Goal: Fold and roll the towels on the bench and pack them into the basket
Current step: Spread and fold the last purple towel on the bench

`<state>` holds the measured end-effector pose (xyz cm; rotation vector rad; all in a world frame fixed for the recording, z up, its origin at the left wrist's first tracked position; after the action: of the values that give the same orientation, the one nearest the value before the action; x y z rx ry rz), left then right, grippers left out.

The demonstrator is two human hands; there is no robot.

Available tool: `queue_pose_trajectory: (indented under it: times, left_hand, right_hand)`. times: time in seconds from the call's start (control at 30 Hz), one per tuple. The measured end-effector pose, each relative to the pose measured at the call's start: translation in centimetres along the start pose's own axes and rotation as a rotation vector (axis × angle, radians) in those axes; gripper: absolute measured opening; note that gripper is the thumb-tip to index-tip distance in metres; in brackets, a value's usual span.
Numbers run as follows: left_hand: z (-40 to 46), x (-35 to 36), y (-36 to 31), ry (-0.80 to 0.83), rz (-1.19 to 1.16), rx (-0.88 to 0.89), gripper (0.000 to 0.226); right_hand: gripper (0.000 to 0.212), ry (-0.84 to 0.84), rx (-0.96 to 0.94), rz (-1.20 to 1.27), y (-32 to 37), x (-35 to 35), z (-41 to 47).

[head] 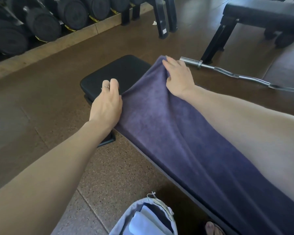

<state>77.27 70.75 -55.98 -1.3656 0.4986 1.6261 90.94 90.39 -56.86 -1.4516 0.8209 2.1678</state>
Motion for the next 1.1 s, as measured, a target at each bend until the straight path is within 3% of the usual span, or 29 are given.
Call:
queue_pose_trajectory:
  times: [0.13,0.23,0.33,0.47,0.6,0.73,0.8,0.93,1.1]
  left_hand:
    - [-0.1,0.9,1.0,0.024,0.116,-0.032,0.025]
    - [-0.1,1.1,1.4,0.088,0.237,-0.094,0.037]
    - [-0.8,0.7,-1.4,0.085,0.283,0.022,0.054]
    - [-3.4,3.8,-5.2,0.323,0.136,0.117,0.062]
    - [-3.3,5.2,-3.6,0.455,0.169,-0.006,0.064]
    - [-3.7,4.4,-3.5,0.458,0.223,-0.043,0.066]
    - [-4.7,3.5,-4.4,0.425,0.259,-0.039,0.067]
    - [-8.5,1.8,-9.8,0.4,0.173,0.06,0.067]
    - [-16.1,1.5,-19.1,0.526,0.045,0.244,0.069]
  right_hand:
    - [0.055,0.23,0.097,-0.047,-1.1,2.1,-0.6]
    - [0.054,0.14,0.064,-0.163,-0.6,0.5,-0.5]
    - [0.05,0.019,-0.069,-0.19,1.6,-0.5,-1.2]
    - [0.057,0.312,-0.05,-0.141,1.5,3.0,-3.0]
    - [0.058,0.126,0.036,-0.109,-0.1,-0.4,-4.3]
    - [0.057,0.336,0.065,-0.093,-2.6,-0.3,-9.2]
    - [0.058,0.265,0.184,-0.06,-5.0,-2.3,-11.5]
    - [0.055,0.199,0.257,-0.056,-7.8,-6.6,-16.8]
    - [0.055,0.213,0.265,-0.089,-9.4,-10.3,-24.3]
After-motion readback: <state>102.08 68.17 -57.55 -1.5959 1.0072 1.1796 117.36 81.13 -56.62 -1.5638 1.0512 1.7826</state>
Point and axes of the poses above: each hand's wrist, its own z-axis towards the middle knuckle, its own x-axis out of the palm, y = z × x, the point moved 8 cm from there along z, towards the middle knuckle, and after that the axes turned 5 degrees about -x, right-handed, at the moved point
